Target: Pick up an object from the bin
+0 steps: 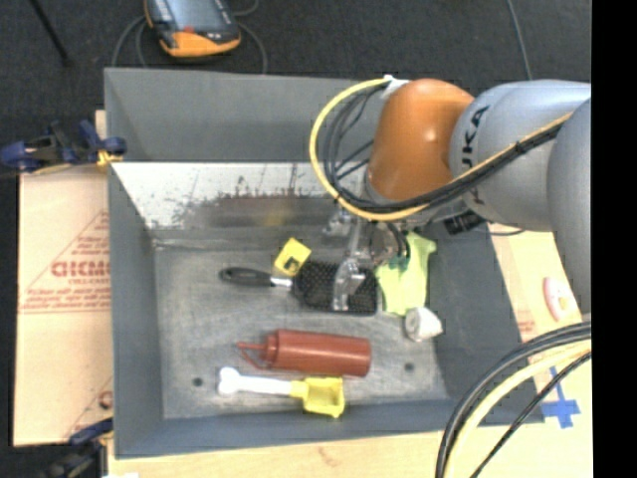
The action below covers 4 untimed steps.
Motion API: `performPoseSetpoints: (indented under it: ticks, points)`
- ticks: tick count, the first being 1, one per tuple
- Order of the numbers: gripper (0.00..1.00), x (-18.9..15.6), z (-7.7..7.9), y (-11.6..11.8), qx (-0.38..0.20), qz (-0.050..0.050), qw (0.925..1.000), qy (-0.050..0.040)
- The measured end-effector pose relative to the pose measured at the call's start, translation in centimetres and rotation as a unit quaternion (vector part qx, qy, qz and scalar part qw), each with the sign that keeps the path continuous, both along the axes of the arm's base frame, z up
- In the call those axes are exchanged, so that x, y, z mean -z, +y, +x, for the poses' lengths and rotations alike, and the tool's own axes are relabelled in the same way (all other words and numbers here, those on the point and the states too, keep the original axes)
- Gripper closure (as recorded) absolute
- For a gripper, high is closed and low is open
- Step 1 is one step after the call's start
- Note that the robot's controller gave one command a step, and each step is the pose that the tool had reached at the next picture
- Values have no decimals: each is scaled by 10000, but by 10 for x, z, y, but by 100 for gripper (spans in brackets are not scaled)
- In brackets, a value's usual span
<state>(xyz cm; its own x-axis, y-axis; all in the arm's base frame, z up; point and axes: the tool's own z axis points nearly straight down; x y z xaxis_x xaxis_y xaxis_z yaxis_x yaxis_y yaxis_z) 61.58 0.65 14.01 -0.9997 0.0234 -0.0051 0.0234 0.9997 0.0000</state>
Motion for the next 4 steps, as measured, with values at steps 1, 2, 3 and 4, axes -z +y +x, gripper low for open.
performPoseSetpoints:
  ticks: [1,2,3,4]
  points:
    - [0,0,0,0,-1,0,10000,0]
    - [100,58,24,-10,1027,19,9947,2]
    - [100,58,24,-10,1025,17,9947,0]
    - [100,-88,25,-12,1147,4,9934,0]
